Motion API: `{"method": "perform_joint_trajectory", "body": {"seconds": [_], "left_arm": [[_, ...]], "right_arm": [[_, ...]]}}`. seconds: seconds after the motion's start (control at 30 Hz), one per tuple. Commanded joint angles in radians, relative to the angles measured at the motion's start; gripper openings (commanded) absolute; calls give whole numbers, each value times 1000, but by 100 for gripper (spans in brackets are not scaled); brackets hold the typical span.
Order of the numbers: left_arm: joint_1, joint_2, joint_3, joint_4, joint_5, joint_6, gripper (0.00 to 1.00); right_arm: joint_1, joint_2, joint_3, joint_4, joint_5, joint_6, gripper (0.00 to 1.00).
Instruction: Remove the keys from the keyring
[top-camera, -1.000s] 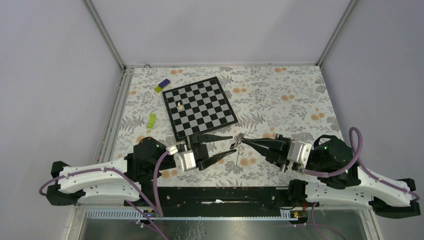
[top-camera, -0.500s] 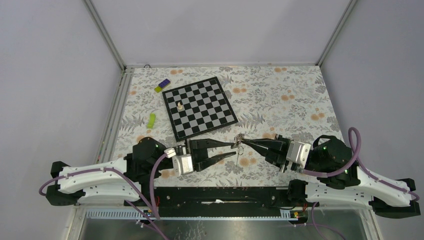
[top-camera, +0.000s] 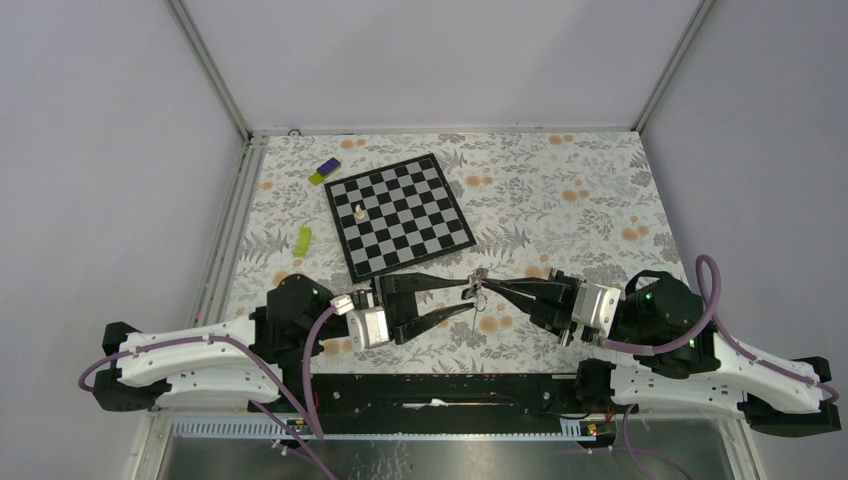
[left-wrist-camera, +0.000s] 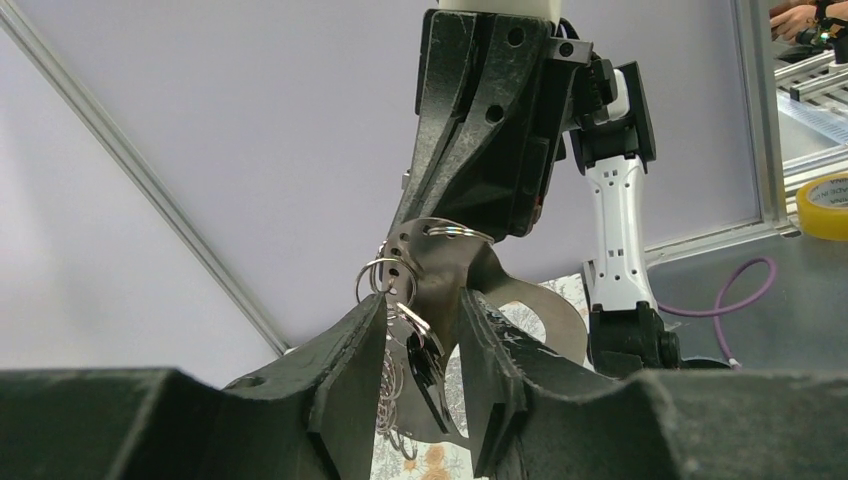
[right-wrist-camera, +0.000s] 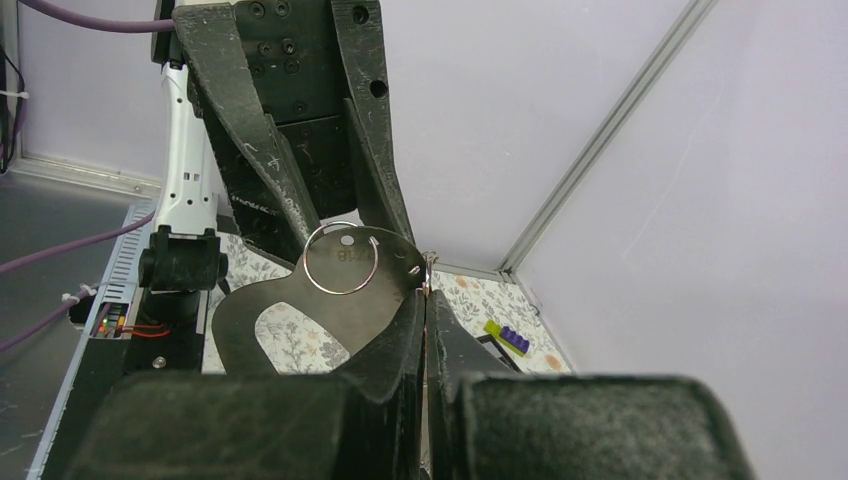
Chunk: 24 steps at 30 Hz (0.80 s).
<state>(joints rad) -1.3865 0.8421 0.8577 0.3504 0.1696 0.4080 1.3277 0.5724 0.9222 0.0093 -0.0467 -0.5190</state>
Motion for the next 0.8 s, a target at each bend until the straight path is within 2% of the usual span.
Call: {"method": "perform_joint_trajectory", "body": {"seconds": [0.0, 0.77], "left_arm": [[0, -5, 27, 67, -27, 11, 38], [0, 13, 20, 93, -45, 29, 42]], "right_arm": [[1, -2, 14, 37, -19, 8, 0], [1, 20, 21, 25, -52, 14, 0]]}}
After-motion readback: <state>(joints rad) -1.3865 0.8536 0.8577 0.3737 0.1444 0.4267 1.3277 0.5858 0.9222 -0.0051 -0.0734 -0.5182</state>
